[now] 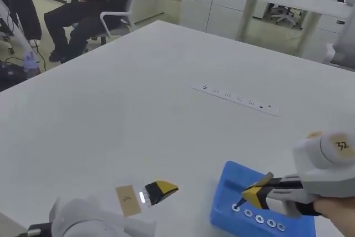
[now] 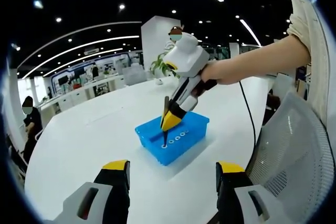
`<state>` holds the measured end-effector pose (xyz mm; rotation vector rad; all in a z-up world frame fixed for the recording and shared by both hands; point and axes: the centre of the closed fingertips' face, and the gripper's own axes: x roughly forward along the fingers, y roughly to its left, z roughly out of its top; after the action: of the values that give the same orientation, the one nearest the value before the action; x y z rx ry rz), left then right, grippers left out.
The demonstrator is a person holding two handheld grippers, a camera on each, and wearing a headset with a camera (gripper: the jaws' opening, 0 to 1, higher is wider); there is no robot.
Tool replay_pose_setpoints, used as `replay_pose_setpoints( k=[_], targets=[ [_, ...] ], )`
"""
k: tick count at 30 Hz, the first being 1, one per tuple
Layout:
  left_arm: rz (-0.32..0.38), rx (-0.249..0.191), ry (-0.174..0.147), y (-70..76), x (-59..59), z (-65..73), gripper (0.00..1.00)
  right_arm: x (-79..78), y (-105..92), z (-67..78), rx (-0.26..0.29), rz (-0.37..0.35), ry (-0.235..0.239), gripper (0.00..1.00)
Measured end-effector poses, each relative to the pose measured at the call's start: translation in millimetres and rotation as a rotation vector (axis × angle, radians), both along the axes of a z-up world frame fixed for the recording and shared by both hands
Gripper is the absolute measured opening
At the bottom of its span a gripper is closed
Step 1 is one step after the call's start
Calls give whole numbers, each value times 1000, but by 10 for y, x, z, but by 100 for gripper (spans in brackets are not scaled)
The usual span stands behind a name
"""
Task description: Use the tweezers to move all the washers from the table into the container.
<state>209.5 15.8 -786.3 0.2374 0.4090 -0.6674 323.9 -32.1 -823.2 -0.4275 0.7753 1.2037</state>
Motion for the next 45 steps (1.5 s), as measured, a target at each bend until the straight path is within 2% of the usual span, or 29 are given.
replay_pose_setpoints(
  k=[12,20,33,38,42,45],
  targets=[
    [-10,9,7,-17,-13,-20,66,-65,-40,89,19,-2,-11,3],
    [-15,14,12,-22,-22,-32,66,-155,-59,203,32,-2,-25,3],
    [-15,18,13,-13,-22,-28,65,-271,-126,388,84,-35,-18,3],
    [-17,-10,15,-31,-29,-1,66,-365,-164,464,99,-42,-19,3],
    [-27,-3,22,-39,-42,-14,63,-407,-236,472,104,-51,-15,3],
    [-38,-15,28,-68,-55,-10,62,-450,-292,474,110,-65,-9,3]
  ],
)
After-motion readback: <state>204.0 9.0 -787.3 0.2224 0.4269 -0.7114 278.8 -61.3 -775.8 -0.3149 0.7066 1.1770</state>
